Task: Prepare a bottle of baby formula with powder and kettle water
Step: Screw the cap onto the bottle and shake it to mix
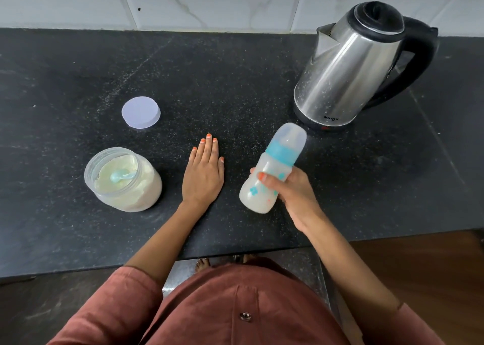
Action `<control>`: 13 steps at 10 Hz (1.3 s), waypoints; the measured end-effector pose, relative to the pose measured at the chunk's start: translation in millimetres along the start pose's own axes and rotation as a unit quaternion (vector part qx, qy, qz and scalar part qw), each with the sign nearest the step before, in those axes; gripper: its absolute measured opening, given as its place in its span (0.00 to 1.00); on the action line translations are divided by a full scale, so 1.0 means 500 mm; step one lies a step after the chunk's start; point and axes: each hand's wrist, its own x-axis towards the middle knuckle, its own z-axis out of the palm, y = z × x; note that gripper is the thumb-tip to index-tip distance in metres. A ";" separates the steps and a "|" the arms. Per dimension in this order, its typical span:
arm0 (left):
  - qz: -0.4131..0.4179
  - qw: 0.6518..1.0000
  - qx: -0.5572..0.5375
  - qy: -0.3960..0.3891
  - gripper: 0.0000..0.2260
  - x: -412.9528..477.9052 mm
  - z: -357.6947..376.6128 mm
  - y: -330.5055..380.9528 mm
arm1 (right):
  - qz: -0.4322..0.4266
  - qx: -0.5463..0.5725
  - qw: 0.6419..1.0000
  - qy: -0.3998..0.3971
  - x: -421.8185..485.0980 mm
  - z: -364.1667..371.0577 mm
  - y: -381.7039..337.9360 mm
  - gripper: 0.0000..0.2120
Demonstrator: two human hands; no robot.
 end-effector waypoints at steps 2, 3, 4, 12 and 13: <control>-0.003 1.000 -0.001 0.002 0.22 0.000 0.002 0.000 | -0.035 0.248 0.957 0.144 0.032 -0.025 -0.027 0.10; -0.004 1.000 -0.001 0.000 0.22 -0.001 0.001 0.000 | -0.001 0.092 0.993 0.080 0.012 -0.008 -0.004 0.12; -0.005 1.000 0.001 -0.001 0.22 0.001 0.002 0.000 | 0.001 -0.008 1.000 0.011 -0.010 -0.010 0.001 0.14; 0.001 1.000 0.004 -0.002 0.22 0.000 -0.001 0.002 | -0.007 0.104 0.992 0.067 -0.001 -0.013 0.001 0.18; -0.001 1.000 0.004 -0.003 0.22 -0.001 -0.001 0.001 | -0.028 0.240 0.961 0.136 0.023 -0.016 -0.008 0.12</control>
